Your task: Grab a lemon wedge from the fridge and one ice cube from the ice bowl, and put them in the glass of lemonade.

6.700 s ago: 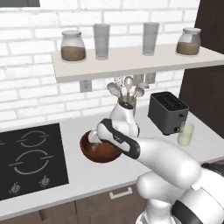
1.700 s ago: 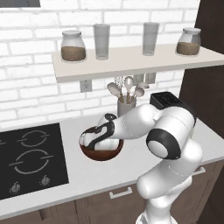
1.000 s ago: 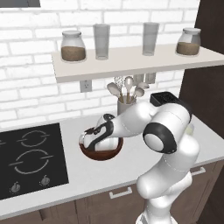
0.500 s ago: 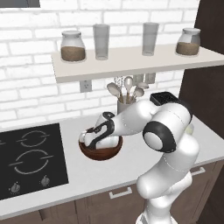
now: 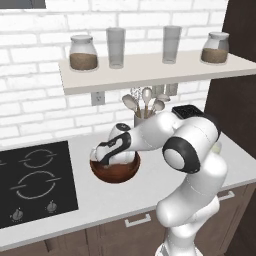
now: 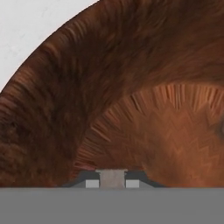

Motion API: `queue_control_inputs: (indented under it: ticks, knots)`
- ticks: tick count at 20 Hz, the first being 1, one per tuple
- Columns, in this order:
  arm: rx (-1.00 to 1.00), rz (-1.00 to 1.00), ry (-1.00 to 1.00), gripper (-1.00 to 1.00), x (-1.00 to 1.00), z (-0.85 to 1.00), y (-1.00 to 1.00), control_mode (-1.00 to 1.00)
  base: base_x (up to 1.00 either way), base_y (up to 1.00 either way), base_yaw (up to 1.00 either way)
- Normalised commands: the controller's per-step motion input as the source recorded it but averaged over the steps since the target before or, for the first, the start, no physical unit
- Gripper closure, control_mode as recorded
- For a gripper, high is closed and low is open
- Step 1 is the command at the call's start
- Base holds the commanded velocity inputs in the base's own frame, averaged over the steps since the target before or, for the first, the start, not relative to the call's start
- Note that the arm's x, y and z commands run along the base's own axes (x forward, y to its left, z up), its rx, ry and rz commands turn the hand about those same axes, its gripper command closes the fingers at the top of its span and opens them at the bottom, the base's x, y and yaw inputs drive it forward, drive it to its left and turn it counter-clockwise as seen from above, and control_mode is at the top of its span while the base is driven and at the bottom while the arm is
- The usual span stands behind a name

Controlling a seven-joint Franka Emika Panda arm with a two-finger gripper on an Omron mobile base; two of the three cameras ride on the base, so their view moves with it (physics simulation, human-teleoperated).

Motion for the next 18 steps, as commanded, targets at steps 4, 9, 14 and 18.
queue_control_inputs:
  ticks: [4,9,14,18]
  knots:
    - [0.0,-0.01,0.03,1.0,0.0,0.0,0.0,-1.0,0.0,0.0,0.0]
    - [0.0,-0.05,0.0,1.0,-0.1,0.11,-0.07,-1.0,0.0,0.0,0.0]
    - [0.0,-0.06,0.0,1.0,-0.37,0.47,-0.18,-1.0,0.0,0.0,0.0]
    - [0.0,-0.03,-0.04,1.0,-0.41,0.76,-0.14,-1.0,0.0,0.0,0.0]
